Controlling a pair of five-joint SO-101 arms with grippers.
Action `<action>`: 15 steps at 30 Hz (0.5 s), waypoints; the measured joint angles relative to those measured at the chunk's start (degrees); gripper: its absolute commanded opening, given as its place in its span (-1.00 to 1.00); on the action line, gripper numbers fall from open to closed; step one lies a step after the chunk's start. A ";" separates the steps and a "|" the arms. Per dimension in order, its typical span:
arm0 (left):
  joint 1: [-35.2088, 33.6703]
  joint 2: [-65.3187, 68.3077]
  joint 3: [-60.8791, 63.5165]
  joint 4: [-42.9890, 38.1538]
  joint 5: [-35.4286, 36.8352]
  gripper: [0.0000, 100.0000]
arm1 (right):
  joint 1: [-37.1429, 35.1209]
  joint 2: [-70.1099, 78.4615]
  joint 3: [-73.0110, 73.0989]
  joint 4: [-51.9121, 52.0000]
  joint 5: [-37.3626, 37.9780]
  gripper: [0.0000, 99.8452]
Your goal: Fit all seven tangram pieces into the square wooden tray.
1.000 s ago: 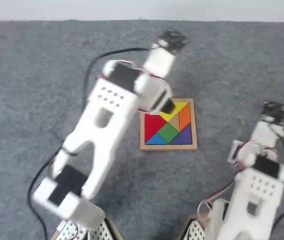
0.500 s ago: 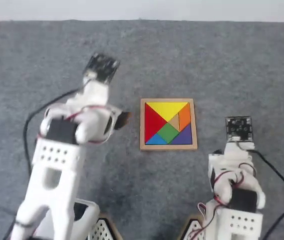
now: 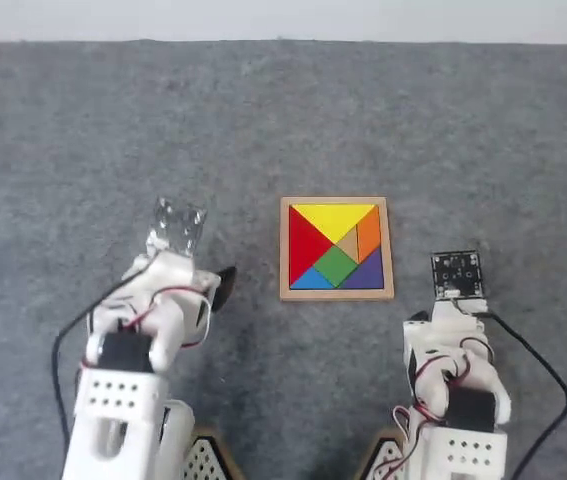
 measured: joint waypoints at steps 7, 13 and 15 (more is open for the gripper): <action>0.00 -12.75 9.85 -1.05 0.00 -0.46 | 0.00 -0.09 1.85 0.00 0.00 -0.87; -0.44 -25.85 18.64 -1.05 -0.09 -0.46 | 0.00 -0.09 1.93 0.00 0.00 -0.87; -0.44 -29.80 20.04 -0.62 -0.09 -0.46 | 0.00 -0.09 1.93 1.23 0.00 -0.87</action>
